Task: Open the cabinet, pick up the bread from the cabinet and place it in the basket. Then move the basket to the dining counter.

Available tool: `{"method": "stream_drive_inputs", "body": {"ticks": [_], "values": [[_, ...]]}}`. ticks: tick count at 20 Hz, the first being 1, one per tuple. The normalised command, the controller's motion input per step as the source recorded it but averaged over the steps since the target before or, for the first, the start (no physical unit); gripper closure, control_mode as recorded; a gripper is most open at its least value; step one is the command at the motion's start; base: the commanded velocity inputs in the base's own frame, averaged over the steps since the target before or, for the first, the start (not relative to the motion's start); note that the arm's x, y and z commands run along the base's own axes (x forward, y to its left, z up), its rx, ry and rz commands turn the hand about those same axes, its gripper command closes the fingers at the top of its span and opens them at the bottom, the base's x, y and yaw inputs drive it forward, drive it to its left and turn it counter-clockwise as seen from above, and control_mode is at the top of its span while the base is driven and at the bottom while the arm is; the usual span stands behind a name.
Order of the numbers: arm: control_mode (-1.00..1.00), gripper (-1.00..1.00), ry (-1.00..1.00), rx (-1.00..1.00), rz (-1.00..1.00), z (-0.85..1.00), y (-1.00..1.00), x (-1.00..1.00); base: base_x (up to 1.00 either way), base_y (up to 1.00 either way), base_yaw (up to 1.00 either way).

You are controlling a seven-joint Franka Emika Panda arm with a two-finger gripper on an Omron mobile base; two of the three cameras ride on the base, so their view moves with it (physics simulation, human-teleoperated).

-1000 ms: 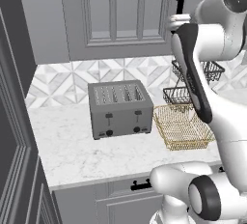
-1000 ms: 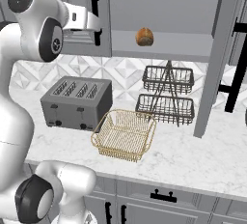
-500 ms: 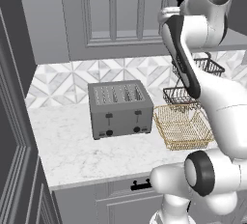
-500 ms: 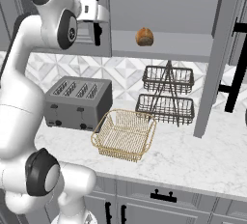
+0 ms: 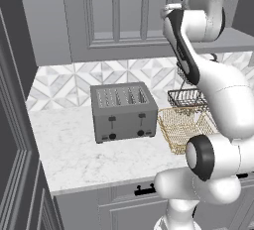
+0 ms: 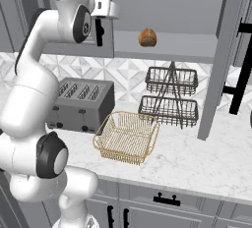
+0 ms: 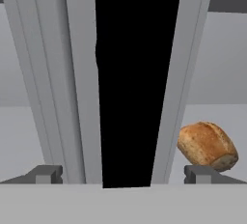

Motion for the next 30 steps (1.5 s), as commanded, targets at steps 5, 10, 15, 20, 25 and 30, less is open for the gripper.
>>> {"method": "stream_drive_inputs", "body": {"ticks": [5,10,15,20,25,30], "values": [[-1.0,-1.0,0.0,0.0,0.0,0.0,0.0,0.46,0.0,0.0,0.0],[-1.0,-1.0,-0.14,0.0,0.0,-0.17,0.0,0.42,0.0,0.0,0.0],[-1.0,1.0,-0.12,0.0,0.0,-0.06,0.0,0.12,0.0,0.0,0.0],[-1.0,1.0,-0.01,0.0,0.01,0.0,0.0,0.12,0.0,0.0,0.0],[-1.0,1.0,0.0,0.0,-0.03,-0.01,0.08,-0.06,0.0,0.0,0.0],[-1.0,1.0,0.0,0.01,-0.3,-0.1,0.44,-0.64,0.0,0.0,0.0]]}}
